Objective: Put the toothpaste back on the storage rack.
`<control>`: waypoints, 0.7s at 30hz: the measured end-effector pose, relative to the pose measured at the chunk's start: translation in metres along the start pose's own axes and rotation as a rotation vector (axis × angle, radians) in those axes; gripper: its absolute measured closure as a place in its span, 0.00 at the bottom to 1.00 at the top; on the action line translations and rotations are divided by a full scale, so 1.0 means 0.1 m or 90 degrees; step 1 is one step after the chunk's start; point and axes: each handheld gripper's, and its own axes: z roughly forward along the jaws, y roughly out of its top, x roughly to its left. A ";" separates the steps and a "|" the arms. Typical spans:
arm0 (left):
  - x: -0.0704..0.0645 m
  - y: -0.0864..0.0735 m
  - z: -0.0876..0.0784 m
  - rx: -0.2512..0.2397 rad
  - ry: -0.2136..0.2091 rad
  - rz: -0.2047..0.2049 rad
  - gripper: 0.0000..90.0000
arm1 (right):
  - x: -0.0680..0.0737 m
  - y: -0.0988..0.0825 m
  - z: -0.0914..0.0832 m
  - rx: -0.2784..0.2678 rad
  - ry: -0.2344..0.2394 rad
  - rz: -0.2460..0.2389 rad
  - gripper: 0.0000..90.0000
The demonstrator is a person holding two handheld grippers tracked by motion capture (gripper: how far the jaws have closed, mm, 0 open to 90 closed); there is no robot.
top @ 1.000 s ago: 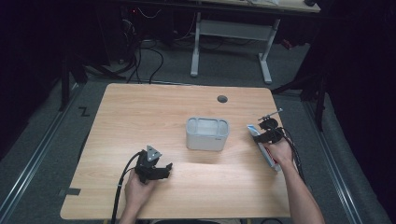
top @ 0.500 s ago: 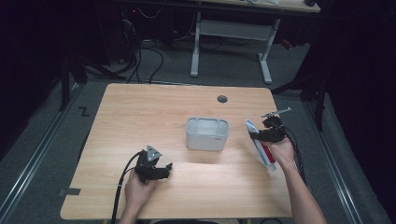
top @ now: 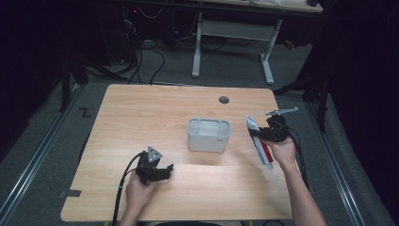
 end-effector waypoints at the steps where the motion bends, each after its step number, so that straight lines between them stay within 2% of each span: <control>1: 0.00 0.00 0.00 0.000 0.000 0.000 0.26 | 0.01 0.00 -0.01 -0.001 0.003 0.001 0.80; 7: 0.00 0.00 0.00 0.000 0.000 0.000 0.27 | 0.09 -0.01 -0.13 -0.019 0.006 -0.018 0.79; 14: 0.00 0.00 0.00 0.000 0.000 0.000 0.27 | 0.18 0.01 -0.18 -0.039 0.024 -0.027 0.79; 21: 0.00 0.00 0.00 0.000 0.000 0.000 0.27 | 0.32 0.03 -0.26 -0.058 0.031 -0.058 0.79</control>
